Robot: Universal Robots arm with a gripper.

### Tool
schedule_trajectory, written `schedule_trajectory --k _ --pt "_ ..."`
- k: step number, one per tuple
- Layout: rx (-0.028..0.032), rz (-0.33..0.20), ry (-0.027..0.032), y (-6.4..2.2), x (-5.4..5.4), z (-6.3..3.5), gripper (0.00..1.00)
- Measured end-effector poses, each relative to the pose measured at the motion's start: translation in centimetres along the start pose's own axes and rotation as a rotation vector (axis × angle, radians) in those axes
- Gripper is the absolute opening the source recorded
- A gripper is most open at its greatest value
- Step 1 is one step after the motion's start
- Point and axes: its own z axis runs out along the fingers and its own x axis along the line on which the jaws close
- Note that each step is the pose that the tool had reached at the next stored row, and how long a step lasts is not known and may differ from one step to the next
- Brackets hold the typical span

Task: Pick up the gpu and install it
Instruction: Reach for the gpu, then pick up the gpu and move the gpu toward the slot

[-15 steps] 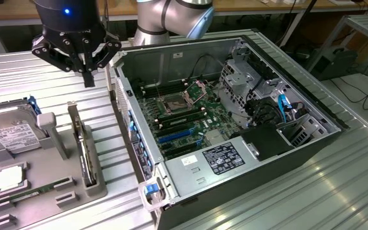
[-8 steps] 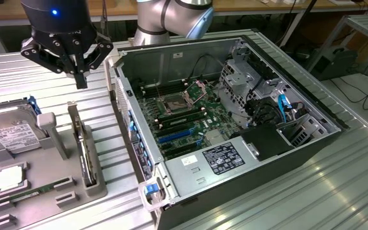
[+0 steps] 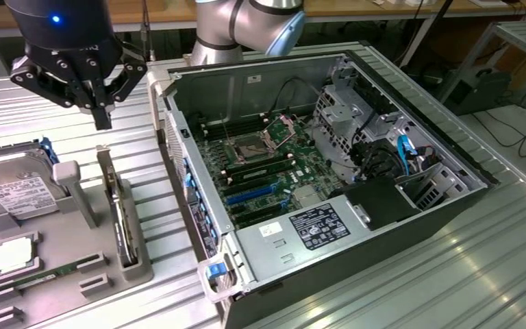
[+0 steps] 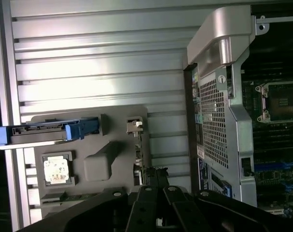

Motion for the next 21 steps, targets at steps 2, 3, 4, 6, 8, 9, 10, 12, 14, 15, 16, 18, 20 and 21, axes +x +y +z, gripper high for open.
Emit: schedule_trajectory --k 2,3,4,6,8,9,10,12,14,15,16,18,20,21 --pt "0.0 0.0 0.0 -0.03 0.4 0.0 0.11" --pt "0.0 0.0 0.0 -0.05 0.5 0.0 0.11" --pt "0.0 0.0 0.0 -0.06 0.7 0.0 0.11" --pt "0.0 0.0 0.0 -0.09 1.0 0.0 0.11" --pt "0.0001 0.0 0.0001 -0.12 1.3 -0.01 0.11" --pt "0.0001 0.0 0.0001 -0.13 1.5 -0.01 0.11" --pt "0.0001 0.0 0.0001 -0.15 1.7 -0.01 0.11" --pt "0.0001 0.0 0.0001 -0.17 2.0 -0.01 0.11" --pt "0.0 0.0 0.0 -0.17 2.0 -0.01 0.11" --pt "0.0 0.0 0.0 -0.17 2.0 -0.01 0.11" --pt "0.0 0.0 0.0001 -0.17 2.0 -0.01 0.11" --pt "0.0 0.0 0.0 -0.17 2.0 -0.01 0.11" --pt "0.0 0.0 0.0 -0.17 2.0 -0.01 0.11" --pt "0.0 0.0 0.0 -0.17 2.0 -0.01 0.11"
